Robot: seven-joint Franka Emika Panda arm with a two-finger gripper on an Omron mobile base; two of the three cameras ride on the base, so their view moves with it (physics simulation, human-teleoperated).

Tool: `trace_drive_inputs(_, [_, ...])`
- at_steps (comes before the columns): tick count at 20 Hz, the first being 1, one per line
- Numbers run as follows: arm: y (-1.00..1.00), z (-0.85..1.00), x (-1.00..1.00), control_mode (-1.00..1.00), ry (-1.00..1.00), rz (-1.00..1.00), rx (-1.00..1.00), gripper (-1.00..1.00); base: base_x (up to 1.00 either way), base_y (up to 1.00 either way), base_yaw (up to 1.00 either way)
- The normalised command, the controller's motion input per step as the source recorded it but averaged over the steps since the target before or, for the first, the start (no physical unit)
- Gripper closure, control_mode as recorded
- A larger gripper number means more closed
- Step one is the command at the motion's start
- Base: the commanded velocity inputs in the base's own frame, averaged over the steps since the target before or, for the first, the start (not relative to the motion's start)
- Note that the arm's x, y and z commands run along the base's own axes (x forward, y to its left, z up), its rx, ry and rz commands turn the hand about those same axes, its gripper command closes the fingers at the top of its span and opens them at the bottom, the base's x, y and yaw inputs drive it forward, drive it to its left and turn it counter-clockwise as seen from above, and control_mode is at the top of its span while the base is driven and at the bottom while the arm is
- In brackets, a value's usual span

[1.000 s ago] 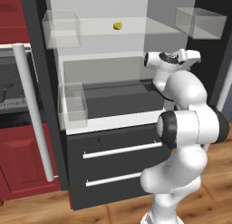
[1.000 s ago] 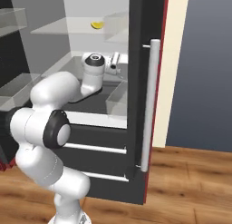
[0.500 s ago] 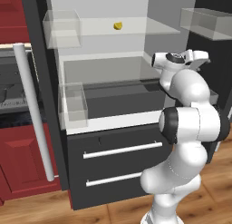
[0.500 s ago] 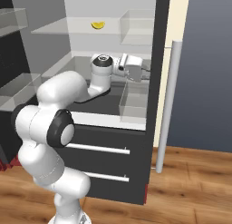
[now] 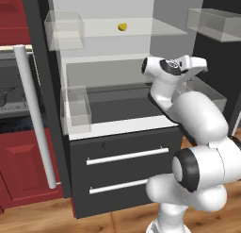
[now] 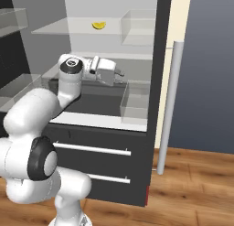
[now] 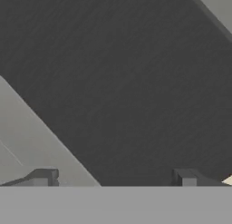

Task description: There is a bowl on the dining counter. Grab a lemon wedge from the fridge and place it in the bowl. Then get the liquor bottle and glass cup from the cabinet and place them next to the bowl.

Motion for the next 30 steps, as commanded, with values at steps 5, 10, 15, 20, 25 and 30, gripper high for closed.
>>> trace_drive_inputs(5, [0.9, 0.24, -0.46, -1.0, 0.0, 0.26, 0.25, -1.0, 0.0, 0.0, 0.0])
trace_drive_inputs(10, [0.59, 0.34, -0.39, -1.0, 0.0, 0.3, 0.36, -1.0, 0.0, 0.0, 0.0])
trace_drive_inputs(15, [0.41, 0.34, -0.27, -1.0, 0.0, 0.29, 0.41, -1.0, 0.0, 0.0, 0.0])
trace_drive_inputs(20, [0.35, 0.18, -0.4, -1.0, 0.0, 0.26, 0.38, -1.0, 0.0, 0.0, 0.0])
trace_drive_inputs(25, [0.43, 0.03, -0.27, -1.0, 0.0, 0.22, 0.31, -1.0, 0.0, 0.0, 0.0])
trace_drive_inputs(30, [0.27, 0.0, -0.15, -1.0, 0.0, 0.2, 0.21, -1.0, 0.0, 0.0, 0.0])
